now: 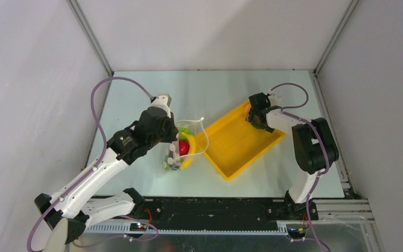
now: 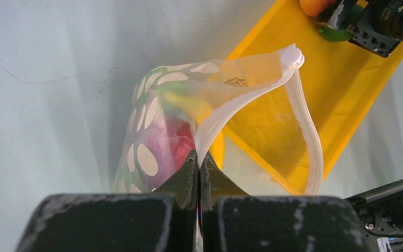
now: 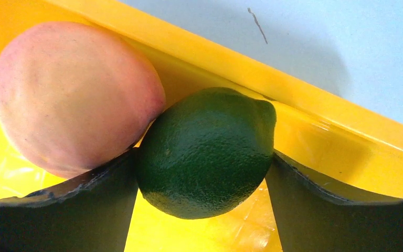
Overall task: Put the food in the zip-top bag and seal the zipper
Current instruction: Pick up the fake fruit from the bin.
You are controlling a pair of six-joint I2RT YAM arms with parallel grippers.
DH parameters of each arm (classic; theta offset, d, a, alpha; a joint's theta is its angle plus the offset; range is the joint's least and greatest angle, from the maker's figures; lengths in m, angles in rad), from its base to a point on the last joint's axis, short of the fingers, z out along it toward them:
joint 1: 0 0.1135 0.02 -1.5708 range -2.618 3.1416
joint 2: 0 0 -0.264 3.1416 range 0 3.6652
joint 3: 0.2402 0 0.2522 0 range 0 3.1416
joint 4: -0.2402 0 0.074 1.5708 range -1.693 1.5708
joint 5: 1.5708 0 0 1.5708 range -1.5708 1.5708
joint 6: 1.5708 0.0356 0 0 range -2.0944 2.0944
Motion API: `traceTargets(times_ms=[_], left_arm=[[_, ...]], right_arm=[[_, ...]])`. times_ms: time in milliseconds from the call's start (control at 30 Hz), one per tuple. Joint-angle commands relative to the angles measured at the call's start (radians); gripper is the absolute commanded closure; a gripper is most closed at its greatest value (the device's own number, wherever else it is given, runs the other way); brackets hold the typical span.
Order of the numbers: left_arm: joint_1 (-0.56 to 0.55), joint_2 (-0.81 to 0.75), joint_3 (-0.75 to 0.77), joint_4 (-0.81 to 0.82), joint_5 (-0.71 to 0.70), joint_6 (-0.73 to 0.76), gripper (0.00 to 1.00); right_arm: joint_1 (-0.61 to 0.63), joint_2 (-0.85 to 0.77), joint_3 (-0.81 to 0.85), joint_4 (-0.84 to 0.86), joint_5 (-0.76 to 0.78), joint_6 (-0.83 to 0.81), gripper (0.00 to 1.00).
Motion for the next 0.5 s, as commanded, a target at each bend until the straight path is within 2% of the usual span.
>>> traceTargets(times_ms=[0, 233, 467], left_arm=[[-0.001, -0.022, 0.015, 0.051, 0.010, 0.020, 1.00], [0.000, -0.026, 0.012, 0.052, 0.015, 0.019, 1.00], [-0.001, -0.029, 0.011, 0.054, 0.017, 0.017, 1.00]], right_arm=[[0.013, 0.009, 0.007, 0.078, 0.043, -0.041, 0.15], [0.024, -0.007, 0.008, 0.072, 0.047, -0.066, 0.30], [0.086, -0.086, 0.006, 0.014, 0.122, -0.101, 0.35]])
